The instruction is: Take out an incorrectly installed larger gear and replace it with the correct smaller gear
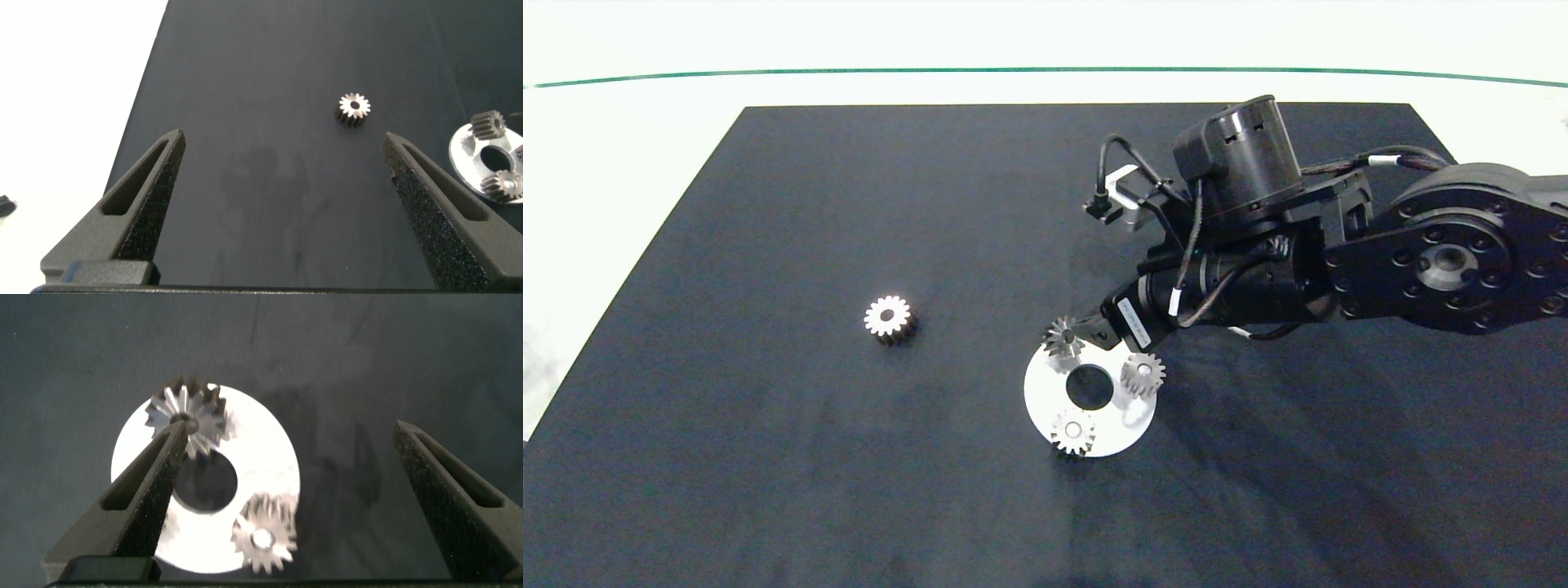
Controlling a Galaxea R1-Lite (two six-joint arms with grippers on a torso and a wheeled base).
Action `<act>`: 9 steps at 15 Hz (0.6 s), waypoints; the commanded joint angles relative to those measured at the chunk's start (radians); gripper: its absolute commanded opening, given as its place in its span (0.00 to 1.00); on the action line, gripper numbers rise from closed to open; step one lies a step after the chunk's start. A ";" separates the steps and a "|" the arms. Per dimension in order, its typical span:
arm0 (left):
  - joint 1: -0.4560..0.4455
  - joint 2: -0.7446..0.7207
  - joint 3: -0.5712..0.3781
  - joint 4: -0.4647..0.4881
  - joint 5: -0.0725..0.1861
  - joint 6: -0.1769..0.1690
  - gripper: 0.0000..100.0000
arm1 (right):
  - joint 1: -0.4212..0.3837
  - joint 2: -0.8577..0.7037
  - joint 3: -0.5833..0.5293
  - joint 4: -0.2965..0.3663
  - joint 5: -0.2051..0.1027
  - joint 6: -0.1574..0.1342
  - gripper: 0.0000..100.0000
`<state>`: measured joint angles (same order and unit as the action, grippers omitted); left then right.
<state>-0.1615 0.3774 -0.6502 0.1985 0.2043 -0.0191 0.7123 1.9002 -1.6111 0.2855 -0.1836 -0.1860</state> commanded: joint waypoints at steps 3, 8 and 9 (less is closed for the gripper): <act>-0.001 -0.003 0.000 0.001 0.001 -0.001 1.00 | 0.009 0.057 -0.049 0.003 -0.002 -0.001 1.00; -0.001 -0.014 0.003 0.002 0.001 -0.001 1.00 | 0.015 0.079 -0.056 -0.003 -0.010 -0.001 1.00; -0.001 -0.017 0.004 0.002 0.001 -0.001 1.00 | 0.015 0.082 -0.058 -0.006 -0.010 -0.001 1.00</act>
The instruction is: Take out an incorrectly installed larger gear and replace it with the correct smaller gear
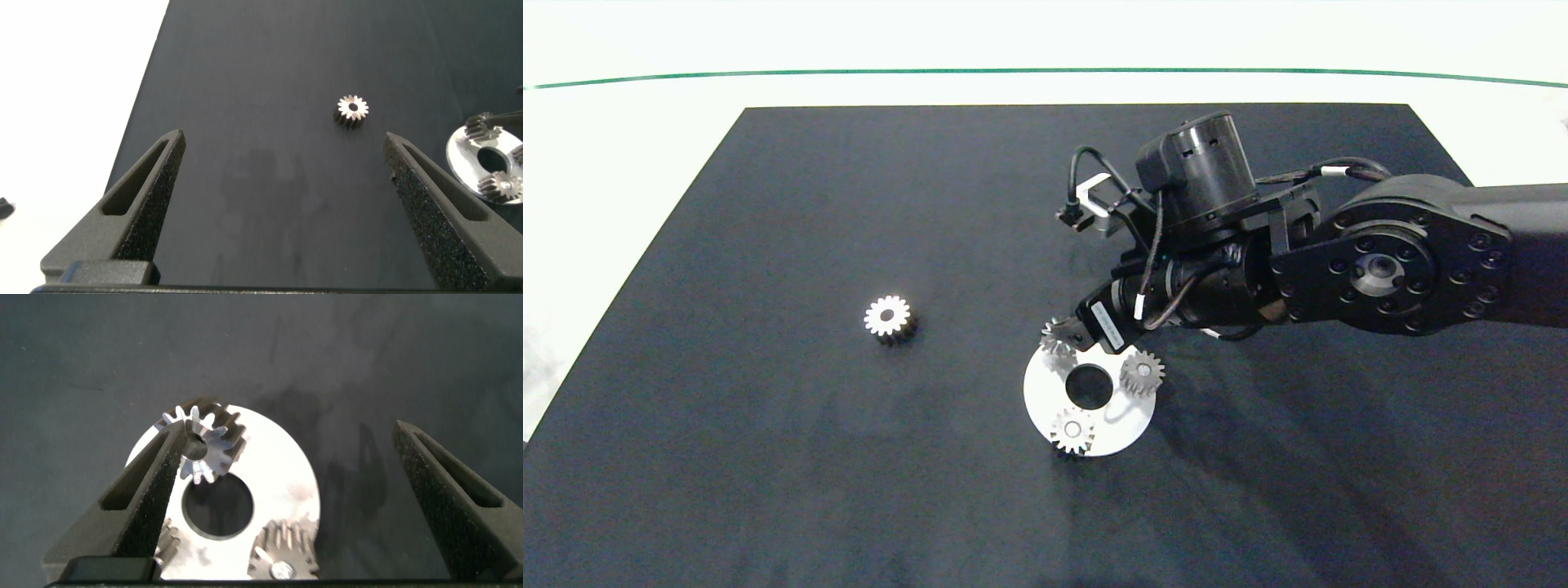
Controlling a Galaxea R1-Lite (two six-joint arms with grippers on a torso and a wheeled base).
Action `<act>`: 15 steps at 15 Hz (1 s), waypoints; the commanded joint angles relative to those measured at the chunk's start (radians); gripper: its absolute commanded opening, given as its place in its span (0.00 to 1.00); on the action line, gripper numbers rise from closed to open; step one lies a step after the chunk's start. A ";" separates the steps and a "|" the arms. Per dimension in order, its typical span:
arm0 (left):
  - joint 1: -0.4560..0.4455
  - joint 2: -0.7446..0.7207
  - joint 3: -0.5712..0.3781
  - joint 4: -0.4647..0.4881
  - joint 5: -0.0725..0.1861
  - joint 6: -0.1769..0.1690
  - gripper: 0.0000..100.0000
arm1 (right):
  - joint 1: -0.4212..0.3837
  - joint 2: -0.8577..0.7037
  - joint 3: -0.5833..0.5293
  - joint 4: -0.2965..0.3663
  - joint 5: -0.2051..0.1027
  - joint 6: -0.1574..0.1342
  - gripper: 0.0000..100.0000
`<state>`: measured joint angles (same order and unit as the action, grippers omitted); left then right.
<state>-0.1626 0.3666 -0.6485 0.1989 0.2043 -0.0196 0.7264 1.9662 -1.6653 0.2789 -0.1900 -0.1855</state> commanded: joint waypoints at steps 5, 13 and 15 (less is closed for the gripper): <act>0.000 -0.023 0.021 0.002 0.001 0.000 1.00 | -0.002 0.014 -0.001 0.000 -0.005 -0.002 1.00; 0.000 -0.031 0.040 0.002 0.001 0.000 1.00 | -0.031 0.013 -0.045 0.002 -0.017 -0.002 1.00; 0.000 -0.032 0.047 0.002 0.001 0.001 1.00 | -0.028 0.013 -0.047 0.002 -0.017 -0.002 1.00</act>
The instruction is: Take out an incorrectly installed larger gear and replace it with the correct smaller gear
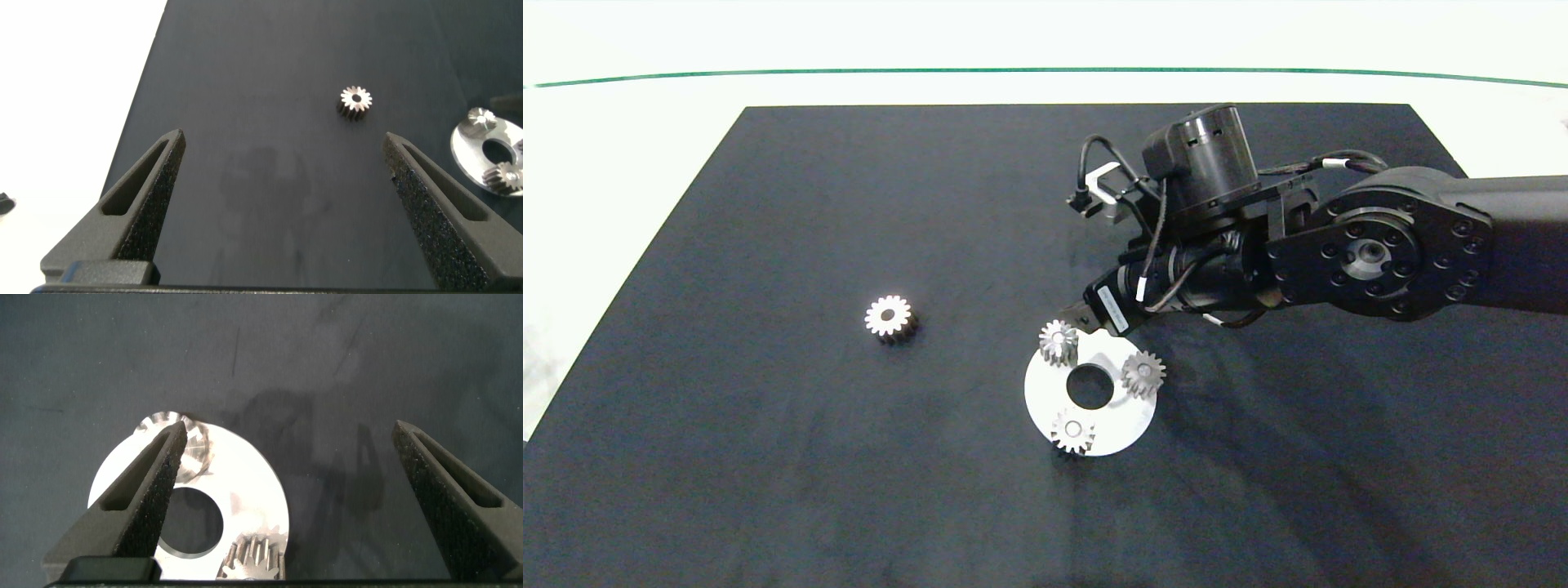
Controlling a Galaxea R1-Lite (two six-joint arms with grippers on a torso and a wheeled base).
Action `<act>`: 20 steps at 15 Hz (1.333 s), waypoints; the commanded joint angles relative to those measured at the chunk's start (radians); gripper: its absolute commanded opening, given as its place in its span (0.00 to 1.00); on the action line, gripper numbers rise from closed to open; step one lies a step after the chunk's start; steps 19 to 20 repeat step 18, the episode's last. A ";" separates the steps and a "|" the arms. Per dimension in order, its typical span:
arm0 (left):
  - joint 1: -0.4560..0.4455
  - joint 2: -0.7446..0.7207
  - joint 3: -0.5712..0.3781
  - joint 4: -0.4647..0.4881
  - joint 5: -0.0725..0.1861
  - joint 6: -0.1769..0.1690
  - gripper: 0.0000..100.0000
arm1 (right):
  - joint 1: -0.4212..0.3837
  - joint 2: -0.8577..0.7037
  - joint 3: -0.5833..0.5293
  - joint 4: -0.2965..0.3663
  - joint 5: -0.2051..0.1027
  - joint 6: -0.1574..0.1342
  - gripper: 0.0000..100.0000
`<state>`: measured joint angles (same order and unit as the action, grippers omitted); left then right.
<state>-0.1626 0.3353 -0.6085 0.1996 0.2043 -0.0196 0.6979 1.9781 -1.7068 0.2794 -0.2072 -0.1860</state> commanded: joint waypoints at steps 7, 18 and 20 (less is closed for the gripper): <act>0.005 -0.002 0.009 0.001 0.001 0.000 1.00 | 0.015 -0.081 0.072 0.004 -0.003 0.010 1.00; 0.020 -0.009 0.021 0.021 0.053 0.006 1.00 | -0.152 -0.720 0.492 0.004 -0.204 0.146 1.00; 0.020 -0.009 0.021 0.021 0.053 0.006 1.00 | -0.152 -0.720 0.492 0.004 -0.204 0.146 1.00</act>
